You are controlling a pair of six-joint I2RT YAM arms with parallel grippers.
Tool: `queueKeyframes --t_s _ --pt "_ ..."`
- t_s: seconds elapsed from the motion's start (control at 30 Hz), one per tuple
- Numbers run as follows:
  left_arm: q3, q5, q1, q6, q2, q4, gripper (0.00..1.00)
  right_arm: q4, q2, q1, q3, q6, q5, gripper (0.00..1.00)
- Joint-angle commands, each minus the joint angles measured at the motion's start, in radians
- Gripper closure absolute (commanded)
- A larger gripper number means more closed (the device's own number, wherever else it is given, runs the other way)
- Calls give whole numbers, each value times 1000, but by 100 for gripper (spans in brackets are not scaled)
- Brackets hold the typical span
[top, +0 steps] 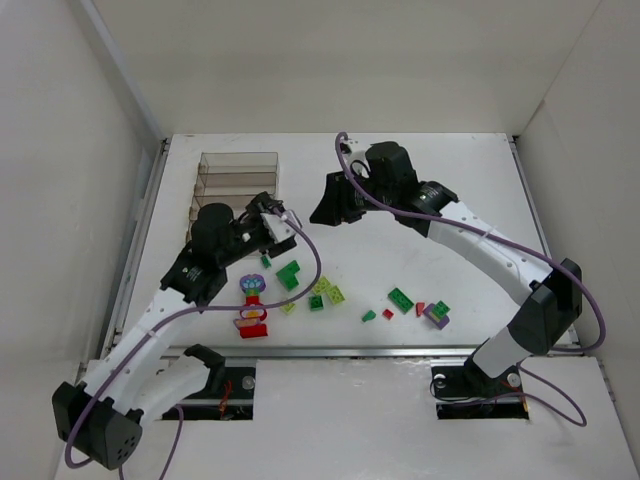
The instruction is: Sort the legos into containers by color
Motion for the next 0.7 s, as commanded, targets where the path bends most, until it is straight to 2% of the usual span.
queueKeyframes --t_s 0.0,0.07,0.17,0.23,0.3,0.43,0.67 --pt "-8 -82 29 13 -58 -153 36 -14 -5 7 4 -12 52 47" --pt "-8 -143 42 40 -58 -262 35 -25 -5 7 4 -22 76 44" --pt "-20 -178 54 40 -26 -353 35 -35 -5 7 -5 -40 99 44" --pt "-32 -179 54 -3 20 -394 35 -35 -5 7 -14 -40 99 44" --pt "-42 -133 54 -32 62 -426 39 -35 7 7 -14 -40 99 44" --pt "-32 -116 54 -99 184 -428 44 -35 17 -53 -34 -40 62 44" --pt "-22 -191 54 -153 329 -336 44 -35 26 -101 -68 -83 35 44"
